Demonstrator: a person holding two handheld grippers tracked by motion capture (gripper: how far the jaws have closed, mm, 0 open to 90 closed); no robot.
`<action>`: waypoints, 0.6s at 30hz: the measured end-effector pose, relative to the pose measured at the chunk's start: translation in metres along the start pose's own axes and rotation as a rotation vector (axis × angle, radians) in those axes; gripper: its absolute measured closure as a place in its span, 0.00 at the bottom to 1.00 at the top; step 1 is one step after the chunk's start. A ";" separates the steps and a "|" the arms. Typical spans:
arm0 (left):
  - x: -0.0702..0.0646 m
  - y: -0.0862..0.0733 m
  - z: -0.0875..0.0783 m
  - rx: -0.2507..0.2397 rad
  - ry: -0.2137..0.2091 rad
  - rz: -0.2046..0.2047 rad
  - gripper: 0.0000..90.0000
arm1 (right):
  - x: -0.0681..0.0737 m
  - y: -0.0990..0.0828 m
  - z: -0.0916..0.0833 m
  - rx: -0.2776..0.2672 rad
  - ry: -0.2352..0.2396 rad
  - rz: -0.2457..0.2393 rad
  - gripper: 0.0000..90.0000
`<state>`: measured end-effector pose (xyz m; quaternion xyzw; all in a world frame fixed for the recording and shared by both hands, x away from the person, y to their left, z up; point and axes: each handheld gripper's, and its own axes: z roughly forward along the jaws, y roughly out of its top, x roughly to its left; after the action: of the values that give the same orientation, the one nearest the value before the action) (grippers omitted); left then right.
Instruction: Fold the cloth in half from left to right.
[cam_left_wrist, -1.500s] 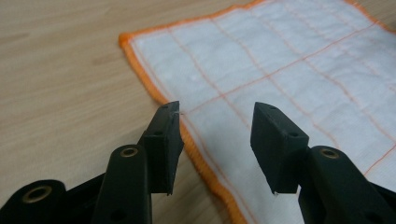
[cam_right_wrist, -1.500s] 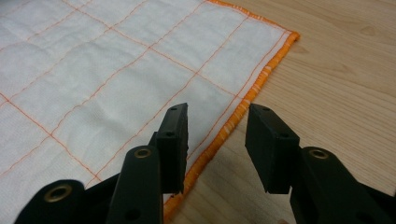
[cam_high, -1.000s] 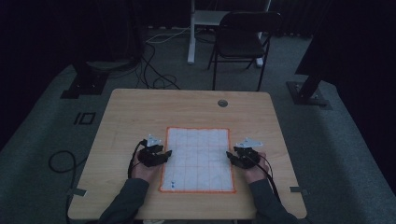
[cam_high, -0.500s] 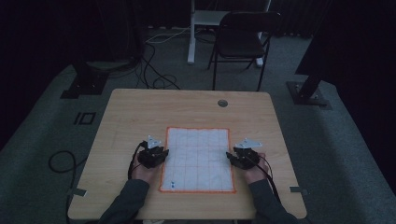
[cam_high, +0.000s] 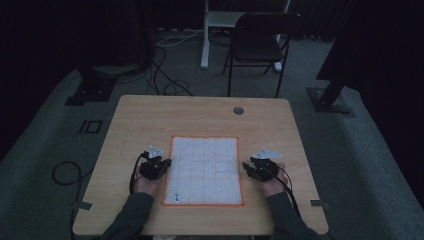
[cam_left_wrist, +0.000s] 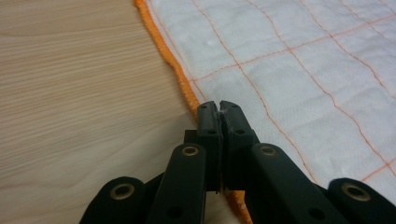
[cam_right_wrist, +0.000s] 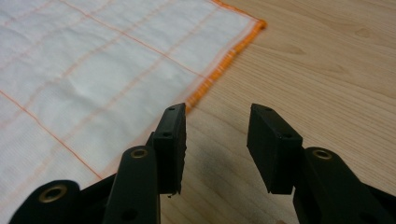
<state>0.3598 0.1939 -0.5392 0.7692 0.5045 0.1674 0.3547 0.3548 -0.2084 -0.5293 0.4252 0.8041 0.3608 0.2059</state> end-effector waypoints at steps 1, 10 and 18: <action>0.000 0.000 0.000 0.000 0.000 0.000 0.99 | 0.000 0.000 0.000 0.000 0.000 0.000 0.64; 0.022 0.000 -0.006 0.000 0.062 -0.054 0.99 | -0.001 0.000 0.001 0.003 -0.003 0.005 0.65; 0.020 0.009 -0.020 -0.066 -0.018 -0.084 0.99 | 0.000 0.000 0.001 0.004 -0.003 0.001 0.65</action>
<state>0.3625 0.2175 -0.5208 0.7365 0.5274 0.1622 0.3912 0.3556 -0.2079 -0.5302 0.4266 0.8044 0.3586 0.2059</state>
